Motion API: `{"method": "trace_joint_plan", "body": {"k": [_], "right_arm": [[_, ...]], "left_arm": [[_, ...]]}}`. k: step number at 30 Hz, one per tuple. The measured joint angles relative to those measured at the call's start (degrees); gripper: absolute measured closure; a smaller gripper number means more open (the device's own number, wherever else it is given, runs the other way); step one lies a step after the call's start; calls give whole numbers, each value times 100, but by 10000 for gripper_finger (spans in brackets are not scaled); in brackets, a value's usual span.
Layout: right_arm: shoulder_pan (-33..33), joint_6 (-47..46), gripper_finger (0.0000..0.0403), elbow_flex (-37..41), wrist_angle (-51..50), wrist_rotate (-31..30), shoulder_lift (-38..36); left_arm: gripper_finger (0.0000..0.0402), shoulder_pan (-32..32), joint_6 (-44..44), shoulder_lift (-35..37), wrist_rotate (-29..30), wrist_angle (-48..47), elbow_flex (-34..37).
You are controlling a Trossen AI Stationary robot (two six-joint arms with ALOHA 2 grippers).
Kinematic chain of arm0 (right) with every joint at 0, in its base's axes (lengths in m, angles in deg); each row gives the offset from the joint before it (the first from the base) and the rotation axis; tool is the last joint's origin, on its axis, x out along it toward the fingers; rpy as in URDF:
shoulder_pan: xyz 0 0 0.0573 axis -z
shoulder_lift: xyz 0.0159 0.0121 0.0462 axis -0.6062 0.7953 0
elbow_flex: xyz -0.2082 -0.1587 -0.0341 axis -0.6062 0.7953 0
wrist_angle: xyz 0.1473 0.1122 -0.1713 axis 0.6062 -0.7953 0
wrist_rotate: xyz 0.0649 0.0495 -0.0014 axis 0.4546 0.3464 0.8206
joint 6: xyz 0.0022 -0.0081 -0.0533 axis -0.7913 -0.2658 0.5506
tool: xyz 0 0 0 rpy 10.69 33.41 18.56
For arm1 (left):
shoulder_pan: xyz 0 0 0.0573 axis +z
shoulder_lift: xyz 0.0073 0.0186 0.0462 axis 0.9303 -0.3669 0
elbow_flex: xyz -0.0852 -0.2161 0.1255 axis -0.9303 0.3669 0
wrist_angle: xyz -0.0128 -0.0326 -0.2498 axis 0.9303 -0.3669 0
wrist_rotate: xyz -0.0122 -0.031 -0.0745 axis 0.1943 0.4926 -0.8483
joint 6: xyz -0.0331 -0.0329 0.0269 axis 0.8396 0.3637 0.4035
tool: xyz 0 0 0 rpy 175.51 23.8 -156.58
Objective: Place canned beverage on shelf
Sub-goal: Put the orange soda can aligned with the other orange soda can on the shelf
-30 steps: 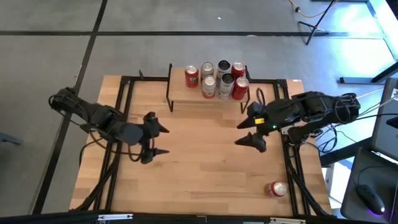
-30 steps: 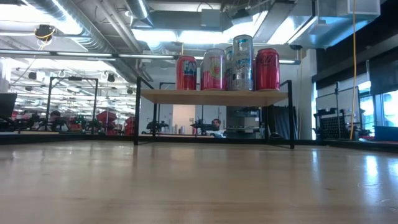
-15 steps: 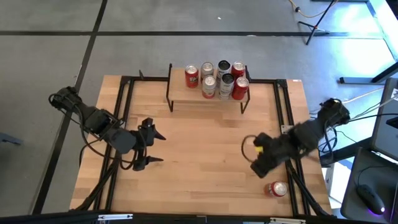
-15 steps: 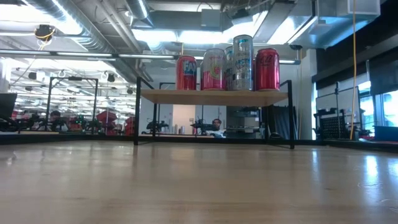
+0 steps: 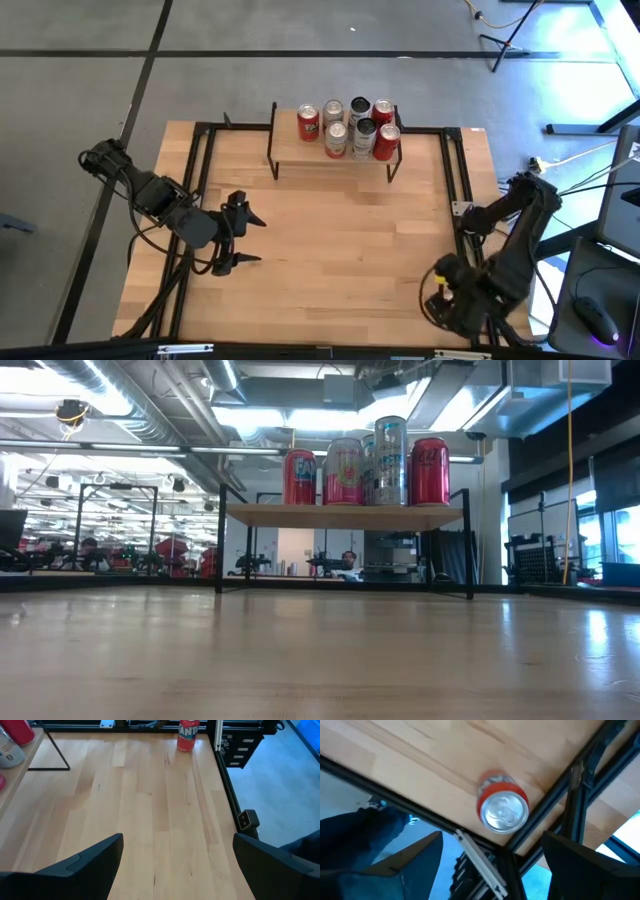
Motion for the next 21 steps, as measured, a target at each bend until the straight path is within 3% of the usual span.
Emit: {"method": "trace_joint_plan", "body": {"k": [7,21], "right_arm": [[-395,-617,72,728,582,-86,6],[-380,-625,72,1930,1597,142,-1]], "left_arm": [[38,0,-1,0,0,0,0],[38,0,6,-2,-66,2,0]]}}
